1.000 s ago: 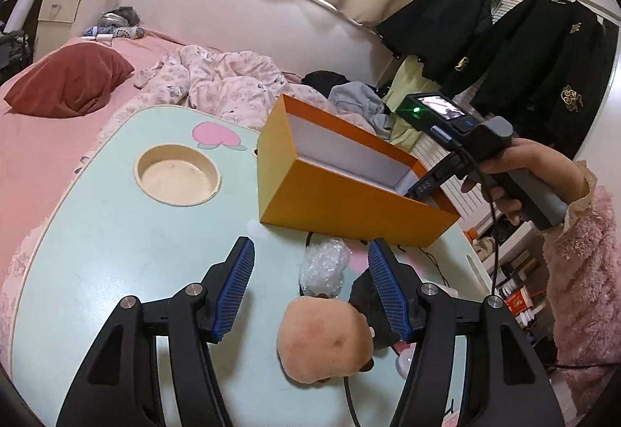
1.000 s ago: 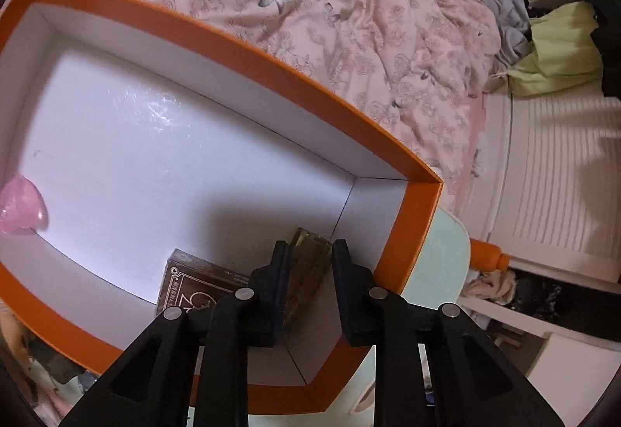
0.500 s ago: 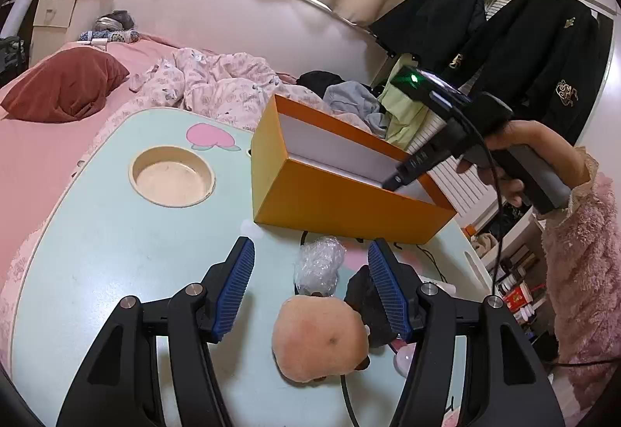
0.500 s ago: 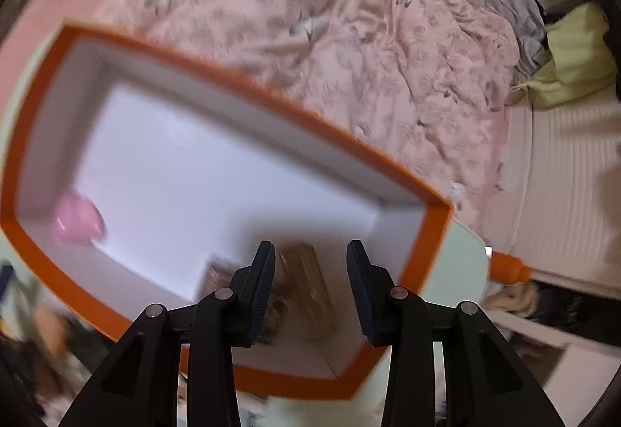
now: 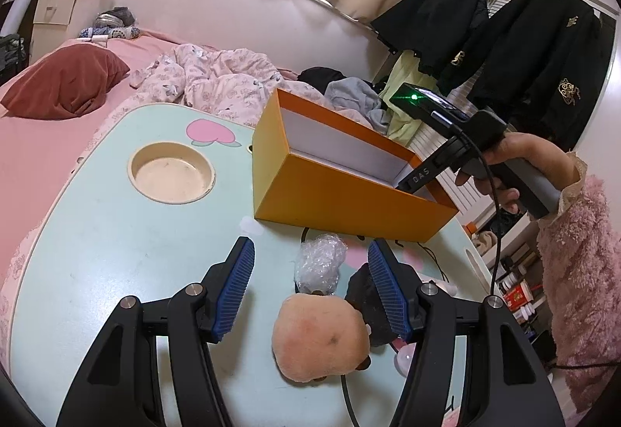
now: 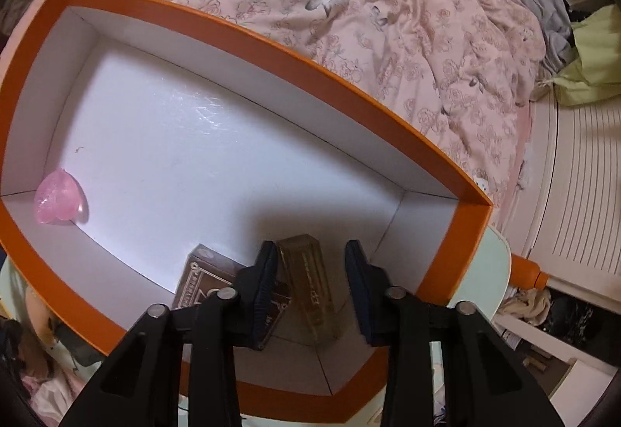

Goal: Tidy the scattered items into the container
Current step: 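Lift the gold bottle out with the right tool and lay it on the table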

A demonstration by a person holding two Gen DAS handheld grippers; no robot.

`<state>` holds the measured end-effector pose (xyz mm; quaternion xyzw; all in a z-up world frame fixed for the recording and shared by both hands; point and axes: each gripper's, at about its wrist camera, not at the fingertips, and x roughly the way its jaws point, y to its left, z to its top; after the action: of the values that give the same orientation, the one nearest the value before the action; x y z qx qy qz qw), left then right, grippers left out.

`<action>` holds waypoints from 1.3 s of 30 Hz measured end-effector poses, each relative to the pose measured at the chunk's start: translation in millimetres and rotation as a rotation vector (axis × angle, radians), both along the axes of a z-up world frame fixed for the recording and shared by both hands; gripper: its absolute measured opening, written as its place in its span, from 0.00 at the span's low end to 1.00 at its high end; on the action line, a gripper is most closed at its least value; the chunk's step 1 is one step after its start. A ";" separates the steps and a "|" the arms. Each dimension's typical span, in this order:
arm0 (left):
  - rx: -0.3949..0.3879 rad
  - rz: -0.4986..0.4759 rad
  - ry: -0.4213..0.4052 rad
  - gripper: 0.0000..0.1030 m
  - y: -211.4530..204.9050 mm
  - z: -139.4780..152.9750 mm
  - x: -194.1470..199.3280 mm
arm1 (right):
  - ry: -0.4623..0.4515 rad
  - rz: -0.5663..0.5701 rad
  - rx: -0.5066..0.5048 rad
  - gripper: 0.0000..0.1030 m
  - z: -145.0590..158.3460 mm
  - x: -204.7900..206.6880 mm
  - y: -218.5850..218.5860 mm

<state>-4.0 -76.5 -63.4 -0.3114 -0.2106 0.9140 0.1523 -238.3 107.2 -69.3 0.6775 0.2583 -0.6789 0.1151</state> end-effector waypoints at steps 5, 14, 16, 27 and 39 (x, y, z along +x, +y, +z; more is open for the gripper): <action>0.002 -0.003 -0.002 0.60 -0.4 -0.6 0.4 | 0.028 -0.007 -0.054 0.16 3.8 0.1 2.3; -0.009 -0.003 -0.014 0.60 1.0 -3.1 -1.8 | 0.289 -0.033 -0.361 0.16 91.4 35.6 22.3; -0.017 -0.002 -0.015 0.60 1.9 -3.6 -2.2 | 0.302 0.003 -0.413 0.16 104.7 61.2 20.8; -0.029 0.006 -0.009 0.60 2.0 -3.5 -1.9 | 0.211 0.035 -0.532 0.16 45.7 184.7 45.2; 0.019 -0.126 0.078 0.60 23.9 47.5 -2.1 | 0.451 -0.140 -0.738 0.44 39.7 202.2 93.2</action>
<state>-6.0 -52.6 -15.9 -0.2868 -0.1935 0.9120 0.2205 -36.1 200.4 -29.6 0.4415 -0.0296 -0.8629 0.2440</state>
